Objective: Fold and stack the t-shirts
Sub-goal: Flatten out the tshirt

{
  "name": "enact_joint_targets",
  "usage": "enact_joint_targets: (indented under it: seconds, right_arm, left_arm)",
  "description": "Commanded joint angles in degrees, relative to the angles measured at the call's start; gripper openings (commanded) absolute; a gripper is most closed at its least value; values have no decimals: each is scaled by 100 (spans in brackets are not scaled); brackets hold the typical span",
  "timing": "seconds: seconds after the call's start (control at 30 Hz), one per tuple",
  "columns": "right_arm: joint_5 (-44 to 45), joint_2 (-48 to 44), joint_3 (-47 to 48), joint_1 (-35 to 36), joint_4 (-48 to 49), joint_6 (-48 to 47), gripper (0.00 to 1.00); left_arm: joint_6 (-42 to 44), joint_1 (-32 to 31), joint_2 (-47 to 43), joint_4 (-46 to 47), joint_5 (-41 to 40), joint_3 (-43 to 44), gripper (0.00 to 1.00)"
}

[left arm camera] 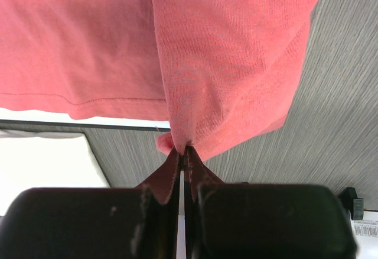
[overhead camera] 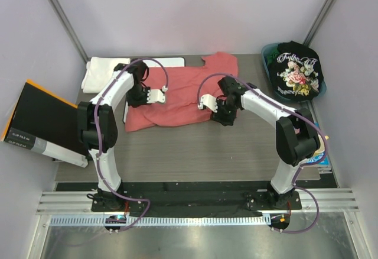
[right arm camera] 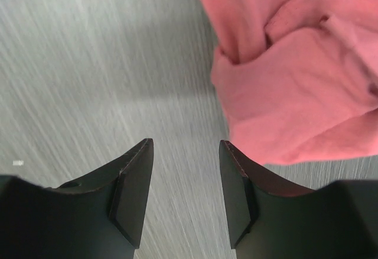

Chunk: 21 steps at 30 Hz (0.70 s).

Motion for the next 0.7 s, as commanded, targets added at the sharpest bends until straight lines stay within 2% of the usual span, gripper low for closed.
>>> enact_joint_targets:
  seconds: [0.0,0.17,0.27,0.43,0.67]
  right_arm:
    - [-89,105,151,19,829,536,53]
    - [428,368,616,2,1664,1044,51]
    - [412,500,854,19,1972,1143,51]
    - [333,843,1292,80,2025,1064,51]
    - [157,1107,1373,124,1999,756,51]
  left_arm:
    - [-22,-9,-27,-157,-9,249,0]
    - [-40,-18,-18,-148,-9,285,0]
    - [-48,-18,-9,-113,-9,276,0]
    - [-127,-18,8,-43,44,224,0]
    - [-145,-9,26,27,9,162,0]
